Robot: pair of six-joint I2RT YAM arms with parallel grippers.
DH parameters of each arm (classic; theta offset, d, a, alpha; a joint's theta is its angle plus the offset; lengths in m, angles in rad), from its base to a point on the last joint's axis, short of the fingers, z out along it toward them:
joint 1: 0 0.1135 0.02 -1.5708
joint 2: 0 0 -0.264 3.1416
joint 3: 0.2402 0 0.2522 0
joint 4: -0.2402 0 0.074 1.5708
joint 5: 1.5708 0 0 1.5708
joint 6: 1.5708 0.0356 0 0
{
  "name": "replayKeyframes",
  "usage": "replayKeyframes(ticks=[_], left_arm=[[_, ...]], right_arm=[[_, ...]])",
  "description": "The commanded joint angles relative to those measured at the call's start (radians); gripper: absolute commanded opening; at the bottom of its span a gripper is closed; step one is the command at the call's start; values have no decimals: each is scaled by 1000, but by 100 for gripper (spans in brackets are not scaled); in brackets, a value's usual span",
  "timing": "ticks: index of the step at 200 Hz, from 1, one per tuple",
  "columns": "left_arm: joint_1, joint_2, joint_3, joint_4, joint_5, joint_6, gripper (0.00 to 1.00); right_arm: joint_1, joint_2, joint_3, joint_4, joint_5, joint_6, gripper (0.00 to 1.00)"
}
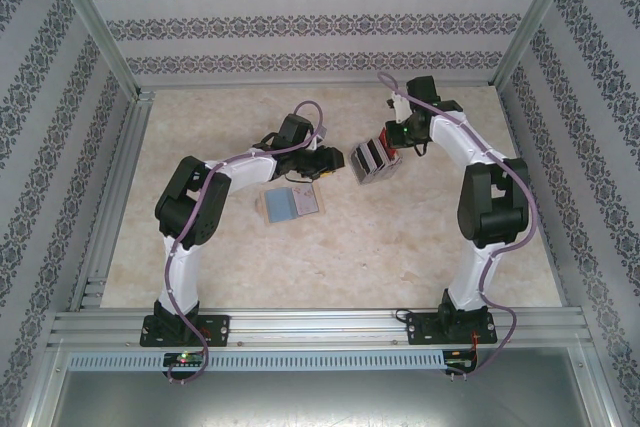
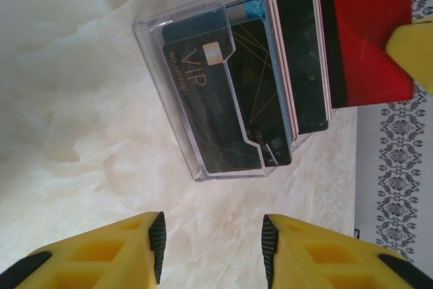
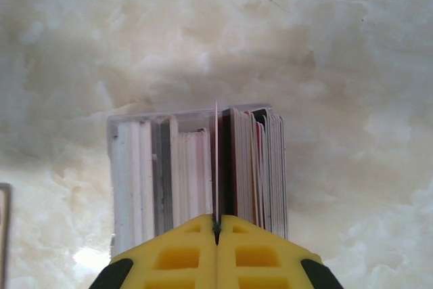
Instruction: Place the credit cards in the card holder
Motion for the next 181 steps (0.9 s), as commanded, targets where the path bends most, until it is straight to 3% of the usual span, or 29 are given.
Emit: replayKeyframes(ticks=[1,61,112,133,181], left_arm=[[-7,5,21,0,12,-3,44],[27,-108,-89,-6,-56,34,44],[87,-292,-290,-99,-173,102,44],[116,-364,-367,-154,-219,130,44],[177,-503,-526,-237,-307,155,42]], right_arm=[[-10,-80,5,-6,-74,32,3],[-10,-219,-105,110,-253,135,4],[67,-312,-425,546,-488,452,4],[147,-303,-533,699,-488,561,4],[318,-202,-627,882,-464,652,4]])
